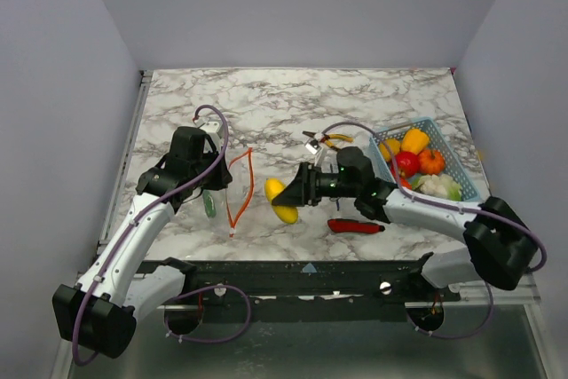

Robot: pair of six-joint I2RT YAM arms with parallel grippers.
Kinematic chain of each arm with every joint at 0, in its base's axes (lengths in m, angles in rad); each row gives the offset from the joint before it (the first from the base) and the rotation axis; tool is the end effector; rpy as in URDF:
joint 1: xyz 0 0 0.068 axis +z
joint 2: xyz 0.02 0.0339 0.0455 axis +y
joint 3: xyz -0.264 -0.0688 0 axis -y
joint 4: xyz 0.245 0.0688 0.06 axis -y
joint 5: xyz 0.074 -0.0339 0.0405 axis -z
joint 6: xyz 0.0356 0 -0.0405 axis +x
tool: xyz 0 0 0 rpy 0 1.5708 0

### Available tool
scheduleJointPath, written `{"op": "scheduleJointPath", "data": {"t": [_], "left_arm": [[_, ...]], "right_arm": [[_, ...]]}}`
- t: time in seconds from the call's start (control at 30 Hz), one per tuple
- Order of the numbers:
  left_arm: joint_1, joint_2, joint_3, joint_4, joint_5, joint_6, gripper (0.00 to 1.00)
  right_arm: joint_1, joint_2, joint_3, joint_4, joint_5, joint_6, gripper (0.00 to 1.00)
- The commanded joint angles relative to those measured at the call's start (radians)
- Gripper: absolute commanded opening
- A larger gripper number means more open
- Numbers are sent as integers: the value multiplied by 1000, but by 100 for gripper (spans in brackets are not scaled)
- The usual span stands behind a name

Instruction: Place the food in the zip-top bag and seal the zipper

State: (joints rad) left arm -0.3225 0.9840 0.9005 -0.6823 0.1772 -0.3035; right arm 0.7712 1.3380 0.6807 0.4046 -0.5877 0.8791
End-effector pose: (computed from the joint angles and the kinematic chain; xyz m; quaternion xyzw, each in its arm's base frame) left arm 0.1892 -0.0698 0.2971 0.0434 0.9161 -0.1976 0.3462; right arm 0.1942 0.2163 0.2423 -0.1363 0.7652 0.5859 0.2294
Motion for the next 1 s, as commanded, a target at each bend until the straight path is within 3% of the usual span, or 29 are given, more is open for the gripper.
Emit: {"op": "scheduleJointPath", "data": {"t": [0.0, 0.37, 0.57, 0.97], "left_arm": [[3, -6, 2, 7, 18, 1, 0], [3, -30, -4, 16, 18, 2, 0], [3, -50, -9, 20, 19, 1, 0], [3, -69, -15, 32, 39, 4, 0]], "right_arm": [[84, 115, 73, 78, 49, 50, 0], [102, 394, 209, 302, 40, 301, 4], [102, 497, 228, 369, 115, 420, 4], [115, 567, 337, 382, 152, 438, 8]]}}
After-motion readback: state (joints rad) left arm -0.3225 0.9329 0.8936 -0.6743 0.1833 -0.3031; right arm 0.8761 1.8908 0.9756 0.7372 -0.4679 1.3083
